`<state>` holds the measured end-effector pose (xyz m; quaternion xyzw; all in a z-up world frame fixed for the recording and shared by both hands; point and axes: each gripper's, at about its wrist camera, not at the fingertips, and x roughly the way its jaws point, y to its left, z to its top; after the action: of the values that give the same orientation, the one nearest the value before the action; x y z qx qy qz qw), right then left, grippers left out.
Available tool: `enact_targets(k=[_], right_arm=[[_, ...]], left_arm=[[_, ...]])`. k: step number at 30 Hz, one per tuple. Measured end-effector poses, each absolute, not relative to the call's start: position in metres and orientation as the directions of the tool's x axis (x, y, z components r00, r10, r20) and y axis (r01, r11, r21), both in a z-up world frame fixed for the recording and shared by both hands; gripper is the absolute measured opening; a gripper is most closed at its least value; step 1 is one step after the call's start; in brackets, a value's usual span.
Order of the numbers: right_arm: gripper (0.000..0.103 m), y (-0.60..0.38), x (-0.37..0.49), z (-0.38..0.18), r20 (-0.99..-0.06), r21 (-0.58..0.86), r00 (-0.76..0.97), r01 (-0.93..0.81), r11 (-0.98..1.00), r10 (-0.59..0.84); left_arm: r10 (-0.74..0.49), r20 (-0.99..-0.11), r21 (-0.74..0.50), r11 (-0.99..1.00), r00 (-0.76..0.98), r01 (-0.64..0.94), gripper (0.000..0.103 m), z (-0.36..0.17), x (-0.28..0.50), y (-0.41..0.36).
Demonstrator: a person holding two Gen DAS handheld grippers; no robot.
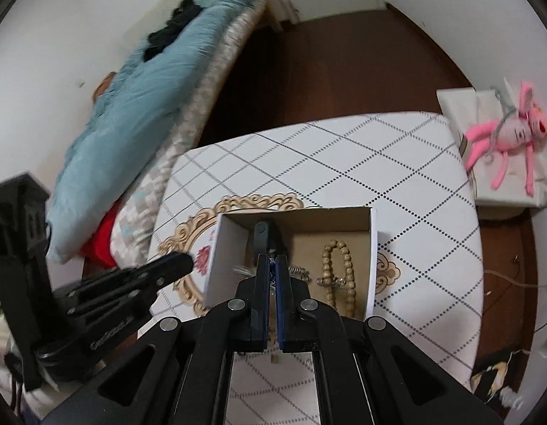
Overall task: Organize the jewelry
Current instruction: 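Carry both chains into the box and open both tools to release them, then lift both tools out of the box and back over the table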
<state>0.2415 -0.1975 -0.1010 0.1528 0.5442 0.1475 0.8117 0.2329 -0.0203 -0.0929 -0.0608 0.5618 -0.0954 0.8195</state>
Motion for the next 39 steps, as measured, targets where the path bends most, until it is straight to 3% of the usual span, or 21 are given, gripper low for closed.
enact_targets(k=[1,2,3,4,6,9,10,11,13,16,22,39], right_arm=[[0.004,-0.196,0.248,-0.108,-0.848,0.412,0.334,-0.071,0.908,0.411],[0.004,-0.195,0.255,-0.116,-0.854,0.428,0.298,-0.063,0.901,0.427],[0.004,-0.195,0.259,-0.123,-0.854,0.445,0.277,-0.053,0.894,0.441],[0.004,-0.195,0.261,-0.126,-0.857,0.441,0.271,-0.05,0.896,0.437],[0.008,-0.196,0.263,-0.13,-0.875,0.407,0.268,-0.044,0.913,0.403],[0.038,-0.199,0.261,-0.132,-0.896,0.35,0.279,-0.041,0.936,0.347],[0.053,-0.199,0.26,-0.132,-0.906,0.31,0.289,-0.042,0.95,0.308],[0.068,-0.199,0.256,-0.132,-0.917,0.258,0.306,-0.039,0.965,0.257],[0.083,-0.2,0.25,-0.133,-0.933,0.16,0.323,-0.03,0.987,0.161],[0.092,-0.204,0.239,-0.139,-0.94,0.035,0.338,-0.011,0.999,0.037],[0.098,-0.212,0.222,-0.153,-0.937,-0.036,0.347,0.013,0.999,-0.038],[0.102,-0.211,0.179,-0.116,-0.884,-0.071,0.459,0.051,0.996,-0.087]], left_arm=[[-0.206,-0.913,-0.189,0.979,0.352,0.081,0.017,-0.095,0.233,-0.019],[-0.189,-0.915,-0.175,0.982,0.355,0.071,0.038,-0.097,0.233,-0.017],[-0.178,-0.915,-0.168,0.984,0.362,0.06,0.052,-0.098,0.232,-0.014],[-0.166,-0.912,-0.161,0.986,0.375,0.044,0.074,-0.099,0.231,-0.011],[-0.156,-0.906,-0.159,0.987,0.394,0.026,0.078,-0.098,0.229,-0.006],[-0.108,-0.908,-0.111,0.994,0.405,0.016,0.08,-0.102,0.227,-0.005],[-0.098,-0.907,-0.1,0.995,0.41,0.015,0.084,-0.103,0.226,-0.005],[-0.085,-0.904,-0.086,0.996,0.419,0.017,0.088,-0.105,0.223,-0.006],[-0.054,-0.903,-0.051,0.999,0.427,0.019,0.102,-0.108,0.219,-0.009],[-0.017,-0.903,-0.007,1.0,0.43,0.026,0.103,-0.115,0.214,-0.014],[-0.002,-0.901,0.013,0.999,0.433,0.033,0.103,-0.119,0.206,-0.02],[0.022,-0.851,0.021,1.0,0.524,-0.008,0.103,-0.084,0.163,-0.024]])
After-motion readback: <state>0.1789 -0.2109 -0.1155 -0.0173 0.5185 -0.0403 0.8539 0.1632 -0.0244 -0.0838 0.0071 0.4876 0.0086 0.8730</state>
